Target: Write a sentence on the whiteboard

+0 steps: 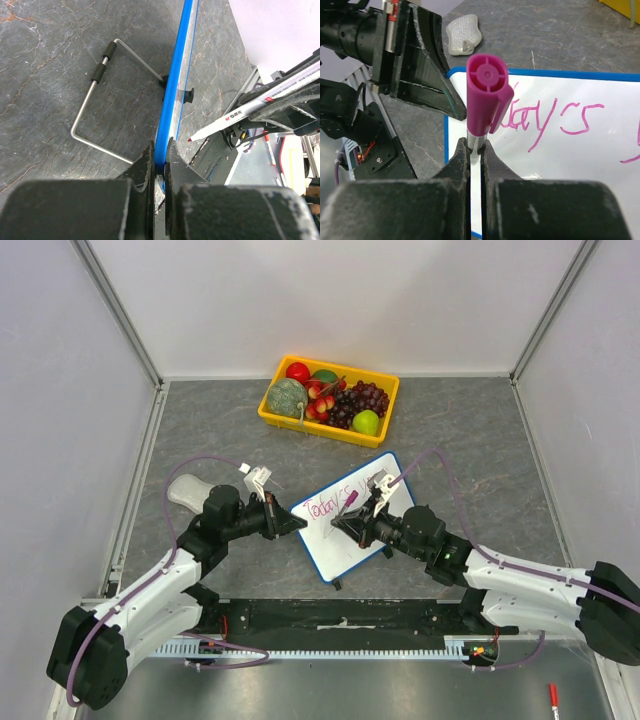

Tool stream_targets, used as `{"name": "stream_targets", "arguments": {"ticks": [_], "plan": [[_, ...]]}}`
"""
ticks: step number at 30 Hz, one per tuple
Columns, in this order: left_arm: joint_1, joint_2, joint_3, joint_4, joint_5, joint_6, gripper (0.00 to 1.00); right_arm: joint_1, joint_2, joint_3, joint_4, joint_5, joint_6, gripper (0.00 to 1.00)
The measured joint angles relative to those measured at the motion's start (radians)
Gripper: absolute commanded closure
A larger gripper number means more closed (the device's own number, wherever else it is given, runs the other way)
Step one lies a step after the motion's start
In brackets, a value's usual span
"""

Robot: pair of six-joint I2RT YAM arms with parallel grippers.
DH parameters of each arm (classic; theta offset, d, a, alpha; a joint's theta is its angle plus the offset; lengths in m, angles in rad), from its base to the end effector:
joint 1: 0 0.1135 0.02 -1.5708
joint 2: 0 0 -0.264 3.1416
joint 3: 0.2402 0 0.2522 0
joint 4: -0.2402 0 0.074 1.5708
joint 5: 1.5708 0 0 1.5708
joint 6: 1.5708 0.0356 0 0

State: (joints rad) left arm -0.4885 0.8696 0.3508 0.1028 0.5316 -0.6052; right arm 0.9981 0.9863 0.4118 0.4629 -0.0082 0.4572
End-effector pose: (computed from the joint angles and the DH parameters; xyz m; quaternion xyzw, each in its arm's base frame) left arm 0.1575 -0.1041 0.2036 0.0960 0.8154 -0.4619 0.3354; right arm 0.1198 0.1863 0.2387 -0.2018 0.7176 0.4456 0.4957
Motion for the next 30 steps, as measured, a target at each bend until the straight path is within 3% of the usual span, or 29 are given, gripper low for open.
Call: {"name": "stream_targets", "arguments": {"ticks": [11,30], "plan": [[-0.001,0.0,0.0,0.0,0.0,0.0,0.98,0.002,0.024,-0.012,0.0,0.095,0.008,1.0],[-0.002,0.0,0.0,-0.003,-0.006,0.0,0.98,0.008,0.07,-0.012,0.021,0.068,0.023,1.0]]}}
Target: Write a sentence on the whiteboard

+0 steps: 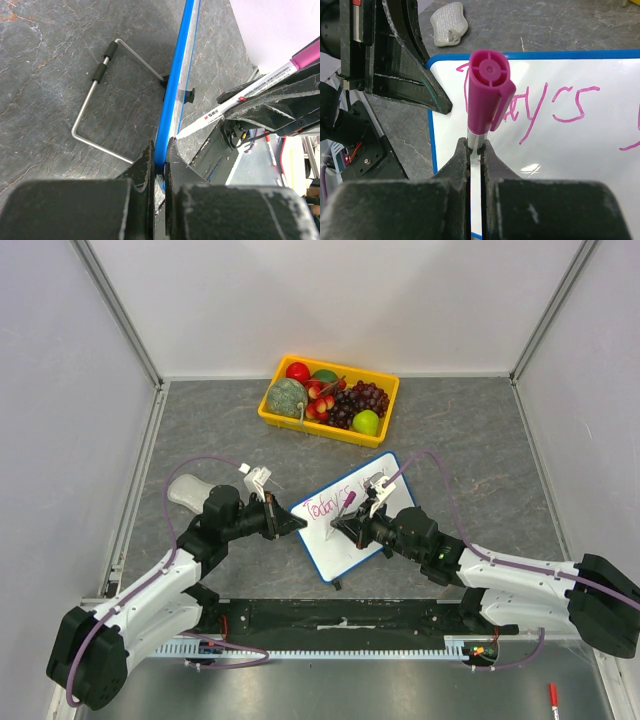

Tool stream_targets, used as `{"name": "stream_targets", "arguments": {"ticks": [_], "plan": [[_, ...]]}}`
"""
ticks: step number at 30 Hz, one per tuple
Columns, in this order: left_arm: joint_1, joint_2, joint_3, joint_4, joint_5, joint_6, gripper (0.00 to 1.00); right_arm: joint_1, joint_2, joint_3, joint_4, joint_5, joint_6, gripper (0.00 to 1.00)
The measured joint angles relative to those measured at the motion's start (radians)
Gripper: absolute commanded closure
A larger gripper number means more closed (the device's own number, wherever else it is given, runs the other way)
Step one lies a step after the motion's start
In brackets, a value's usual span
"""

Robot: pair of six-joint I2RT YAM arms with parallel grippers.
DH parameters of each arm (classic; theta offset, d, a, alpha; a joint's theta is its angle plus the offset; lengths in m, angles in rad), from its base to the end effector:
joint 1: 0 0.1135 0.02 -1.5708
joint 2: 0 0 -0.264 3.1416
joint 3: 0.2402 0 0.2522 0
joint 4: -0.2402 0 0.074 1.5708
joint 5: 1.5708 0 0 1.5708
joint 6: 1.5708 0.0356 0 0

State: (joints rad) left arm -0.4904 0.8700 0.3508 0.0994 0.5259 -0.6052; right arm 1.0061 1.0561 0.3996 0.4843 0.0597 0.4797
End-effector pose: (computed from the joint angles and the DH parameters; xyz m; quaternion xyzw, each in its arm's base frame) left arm 0.1573 -0.1043 0.2031 0.0948 0.8169 -0.4599 0.3351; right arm 0.1241 0.1920 0.2225 -0.1805 0.7436 0.4184 0.4893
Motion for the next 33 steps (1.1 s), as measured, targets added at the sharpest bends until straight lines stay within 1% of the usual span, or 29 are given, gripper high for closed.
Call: {"name": "stream_targets", "arguments": {"ticks": [22,33], "plan": [[0.0,0.0,0.0,0.0,-0.001,0.0,0.98,0.006,-0.029,0.004,-0.07,0.048,-0.002,1.0],[-0.001,0.0,0.0,0.0,0.0,0.0,0.98,0.006,-0.049,0.073,-0.111,0.093,-0.018,1.0]]}}
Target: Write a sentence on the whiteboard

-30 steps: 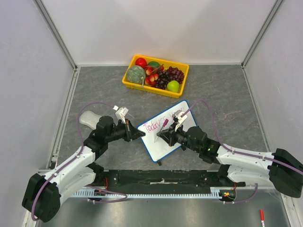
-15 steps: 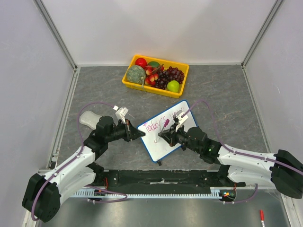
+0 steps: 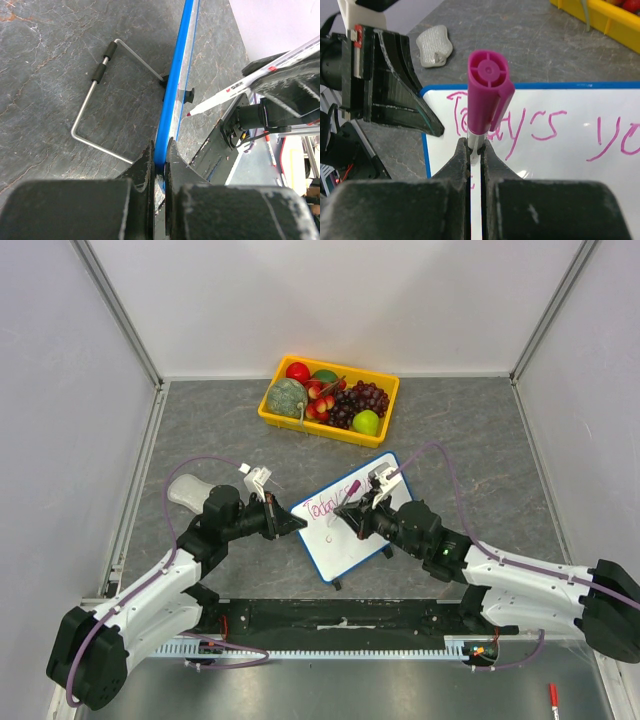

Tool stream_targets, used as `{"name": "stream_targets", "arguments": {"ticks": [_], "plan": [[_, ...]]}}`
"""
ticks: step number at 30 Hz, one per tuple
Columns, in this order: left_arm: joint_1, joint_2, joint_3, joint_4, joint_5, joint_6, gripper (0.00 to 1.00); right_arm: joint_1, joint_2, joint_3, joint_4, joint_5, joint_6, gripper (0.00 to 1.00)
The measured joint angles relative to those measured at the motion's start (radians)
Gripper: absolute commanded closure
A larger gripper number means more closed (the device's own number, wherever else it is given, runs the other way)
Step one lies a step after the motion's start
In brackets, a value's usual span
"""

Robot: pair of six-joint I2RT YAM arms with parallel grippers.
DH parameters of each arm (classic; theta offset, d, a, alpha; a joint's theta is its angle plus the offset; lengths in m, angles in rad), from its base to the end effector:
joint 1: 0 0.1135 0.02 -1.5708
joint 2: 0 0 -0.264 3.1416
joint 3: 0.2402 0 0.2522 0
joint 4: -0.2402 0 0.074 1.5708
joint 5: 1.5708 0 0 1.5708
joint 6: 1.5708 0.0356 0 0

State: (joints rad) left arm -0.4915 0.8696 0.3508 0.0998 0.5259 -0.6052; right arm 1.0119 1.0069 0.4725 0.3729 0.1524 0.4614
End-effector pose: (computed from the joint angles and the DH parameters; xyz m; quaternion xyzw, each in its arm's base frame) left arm 0.1572 -0.1044 0.2032 0.0953 0.8166 -0.4602 0.3351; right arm 0.1255 0.1905 0.2459 -0.1590 0.7444 0.3910 0.5174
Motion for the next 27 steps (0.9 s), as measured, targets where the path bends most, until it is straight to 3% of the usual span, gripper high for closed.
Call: {"name": "stream_targets", "arguments": {"ticks": [27], "plan": [[0.0,0.0,0.0,-0.001,0.0,0.0,0.98,0.0,0.033,-0.002,-0.002,0.025,-0.008,1.0]]}}
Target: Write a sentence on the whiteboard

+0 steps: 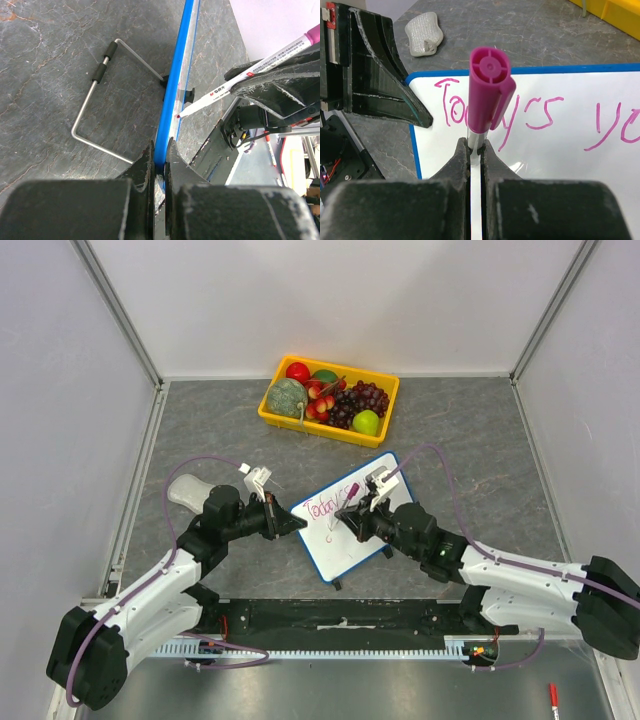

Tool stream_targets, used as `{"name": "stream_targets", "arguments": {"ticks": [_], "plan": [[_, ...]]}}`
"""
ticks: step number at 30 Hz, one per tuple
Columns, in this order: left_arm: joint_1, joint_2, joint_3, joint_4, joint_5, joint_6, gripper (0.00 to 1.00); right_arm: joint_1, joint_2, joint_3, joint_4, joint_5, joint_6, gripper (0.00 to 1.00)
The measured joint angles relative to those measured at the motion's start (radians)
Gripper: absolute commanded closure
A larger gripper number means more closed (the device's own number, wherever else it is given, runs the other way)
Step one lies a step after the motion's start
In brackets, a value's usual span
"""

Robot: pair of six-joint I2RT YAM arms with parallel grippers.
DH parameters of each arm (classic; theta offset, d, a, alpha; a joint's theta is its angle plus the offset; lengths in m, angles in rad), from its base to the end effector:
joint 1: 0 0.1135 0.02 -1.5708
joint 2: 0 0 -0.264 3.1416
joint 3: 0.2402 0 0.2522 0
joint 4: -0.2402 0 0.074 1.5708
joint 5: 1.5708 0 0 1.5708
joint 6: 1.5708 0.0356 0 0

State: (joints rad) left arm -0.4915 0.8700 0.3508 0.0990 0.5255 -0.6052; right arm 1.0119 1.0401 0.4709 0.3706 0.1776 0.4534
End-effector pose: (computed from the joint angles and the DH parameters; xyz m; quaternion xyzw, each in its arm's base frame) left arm 0.1572 -0.1044 0.2031 0.0951 0.8170 -0.4599 0.3348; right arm 0.1283 0.1933 0.2382 -0.1584 0.7563 0.3710 0.5150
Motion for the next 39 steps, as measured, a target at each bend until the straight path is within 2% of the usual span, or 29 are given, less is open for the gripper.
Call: {"name": "stream_targets", "arguments": {"ticks": [17,39], "plan": [[0.0,0.0,0.0,0.0,0.0,0.0,0.98,0.0,-0.042,-0.06,-0.003,-0.022,0.022,1.0],[-0.002,0.0,0.0,0.001,0.0,0.0,0.98,0.0,-0.097,-0.047,-0.061,0.006,0.018,1.0]]}}
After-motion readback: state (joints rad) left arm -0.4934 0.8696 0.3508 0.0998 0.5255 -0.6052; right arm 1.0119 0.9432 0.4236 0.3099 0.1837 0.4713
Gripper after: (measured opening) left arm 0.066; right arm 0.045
